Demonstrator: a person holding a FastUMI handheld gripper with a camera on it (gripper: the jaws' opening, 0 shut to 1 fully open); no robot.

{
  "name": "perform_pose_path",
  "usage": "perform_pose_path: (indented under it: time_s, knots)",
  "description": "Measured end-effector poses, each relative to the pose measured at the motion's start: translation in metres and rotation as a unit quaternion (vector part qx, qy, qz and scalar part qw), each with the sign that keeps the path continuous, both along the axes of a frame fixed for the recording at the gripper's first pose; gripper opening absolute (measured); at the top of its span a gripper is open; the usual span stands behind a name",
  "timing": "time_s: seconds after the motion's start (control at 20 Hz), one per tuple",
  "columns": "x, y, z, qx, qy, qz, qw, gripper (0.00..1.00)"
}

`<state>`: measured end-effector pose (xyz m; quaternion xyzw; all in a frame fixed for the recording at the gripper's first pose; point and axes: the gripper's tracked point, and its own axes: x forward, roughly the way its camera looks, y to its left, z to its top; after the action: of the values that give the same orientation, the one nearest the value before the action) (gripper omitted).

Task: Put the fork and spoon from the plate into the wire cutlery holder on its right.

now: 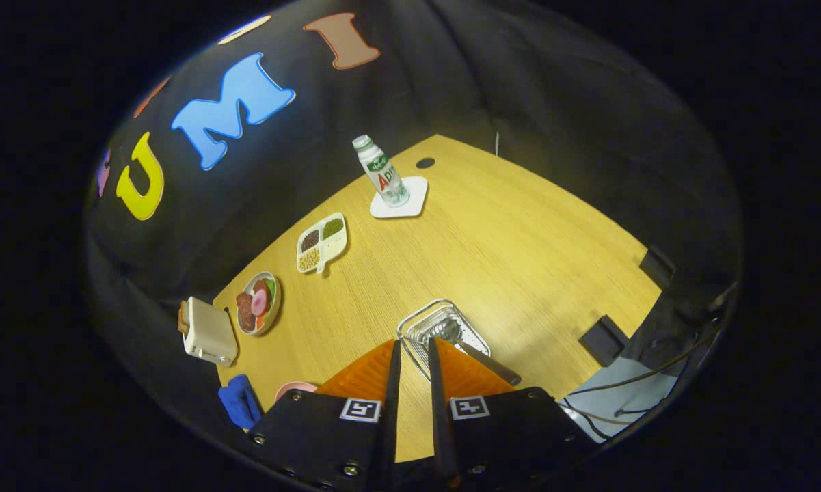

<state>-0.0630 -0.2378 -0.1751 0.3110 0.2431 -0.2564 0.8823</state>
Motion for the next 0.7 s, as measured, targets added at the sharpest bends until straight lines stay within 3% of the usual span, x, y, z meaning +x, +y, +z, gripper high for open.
perform_pose_path:
  time_s: [0.15, 0.35, 0.7]
  knots:
    - [0.001, -0.010, 0.042, -0.085, -0.029, -0.004, 0.996, 0.23]
    - [0.000, -0.009, 0.103, -0.190, -0.068, -0.011, 0.979, 0.23]
    - [-0.017, -0.001, 0.207, -0.353, -0.151, -0.047, 0.922, 0.22]
